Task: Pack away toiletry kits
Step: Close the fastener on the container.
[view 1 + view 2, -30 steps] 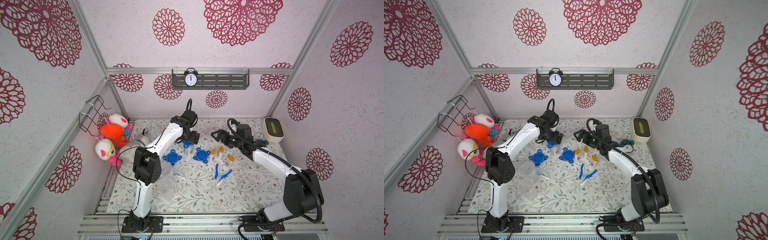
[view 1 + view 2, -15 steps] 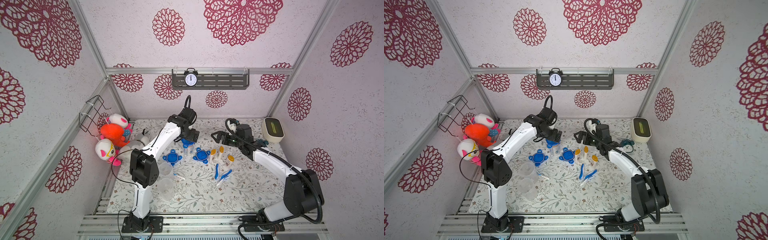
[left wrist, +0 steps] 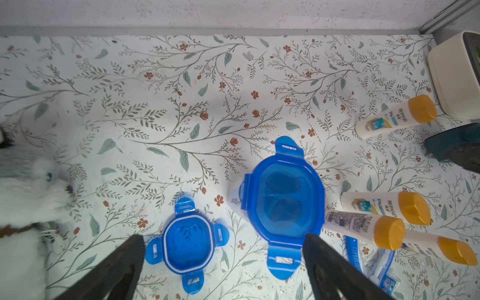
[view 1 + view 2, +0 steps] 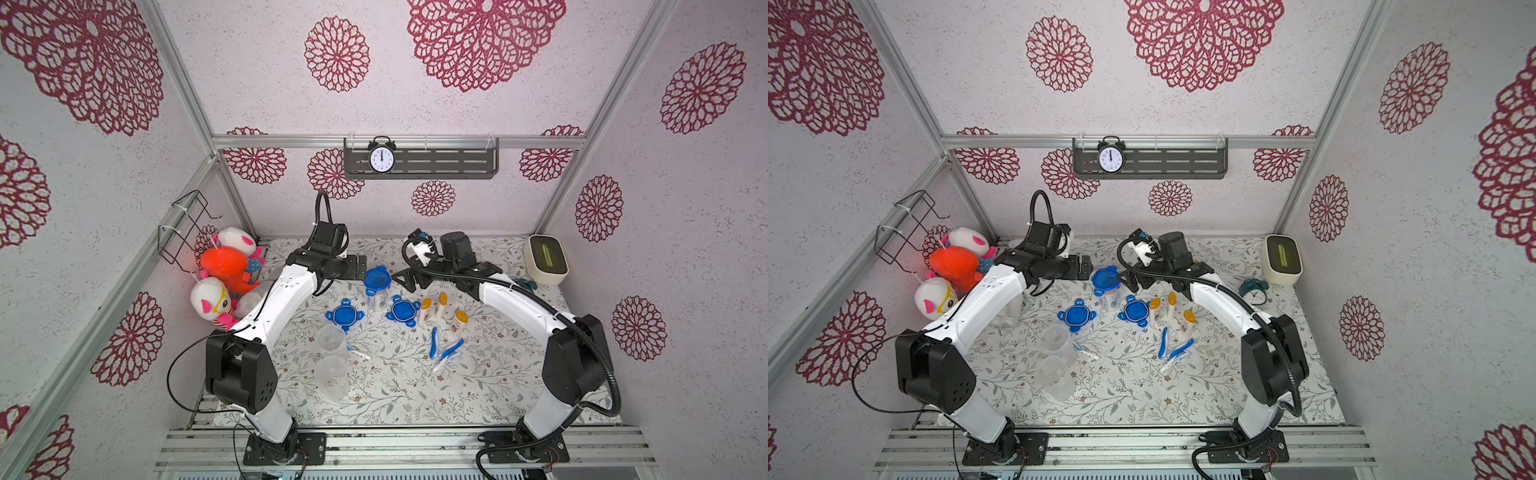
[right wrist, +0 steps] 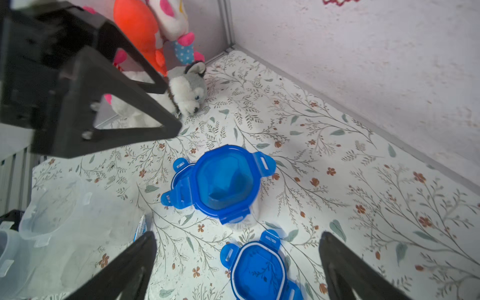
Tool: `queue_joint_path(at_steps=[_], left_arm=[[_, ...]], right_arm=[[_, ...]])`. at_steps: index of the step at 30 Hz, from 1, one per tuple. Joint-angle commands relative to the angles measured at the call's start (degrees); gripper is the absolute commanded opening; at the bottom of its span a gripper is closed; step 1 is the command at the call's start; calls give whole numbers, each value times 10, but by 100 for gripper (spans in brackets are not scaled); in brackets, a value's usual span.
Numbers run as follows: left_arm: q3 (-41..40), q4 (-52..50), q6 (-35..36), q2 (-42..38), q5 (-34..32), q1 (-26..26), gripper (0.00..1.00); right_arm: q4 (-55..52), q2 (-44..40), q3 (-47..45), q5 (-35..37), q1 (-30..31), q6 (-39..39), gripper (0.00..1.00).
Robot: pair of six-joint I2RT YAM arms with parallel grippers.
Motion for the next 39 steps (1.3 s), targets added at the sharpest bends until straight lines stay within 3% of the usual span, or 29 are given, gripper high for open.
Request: queue_joint_path(at_steps=[1, 7, 21, 39], left_arm=[[-23, 96, -15, -4, 60, 5, 99], [-33, 121, -18, 15, 94, 17, 100], [-11, 102, -12, 65, 110, 38, 98], [9, 87, -5, 98, 146, 46, 96]], right_arm=[[-37, 21, 40, -11, 20, -89, 99], [-74, 100, 130, -2, 35, -75, 99], [-76, 198, 205, -27, 43, -81, 99], [-113, 230, 191, -42, 42, -119, 99]])
